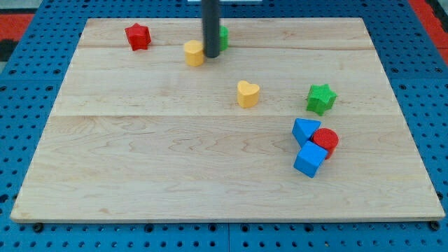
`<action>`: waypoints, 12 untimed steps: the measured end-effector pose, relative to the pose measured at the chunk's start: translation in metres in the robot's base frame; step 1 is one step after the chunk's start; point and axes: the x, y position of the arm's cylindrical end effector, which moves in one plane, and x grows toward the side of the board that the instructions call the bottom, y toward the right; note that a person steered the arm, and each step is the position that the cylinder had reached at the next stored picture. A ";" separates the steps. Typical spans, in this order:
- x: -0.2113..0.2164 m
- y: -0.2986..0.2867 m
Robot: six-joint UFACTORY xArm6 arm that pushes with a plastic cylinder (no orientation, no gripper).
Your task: Move the green blocks and yellow heart towards the top left of the board
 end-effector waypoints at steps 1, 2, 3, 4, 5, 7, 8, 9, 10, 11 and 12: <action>0.007 -0.043; -0.013 -0.082; -0.023 -0.108; -0.023 -0.006; -0.006 0.027; -0.054 0.044; -0.062 0.072; -0.085 0.096; -0.084 0.056; -0.076 0.008; -0.108 0.016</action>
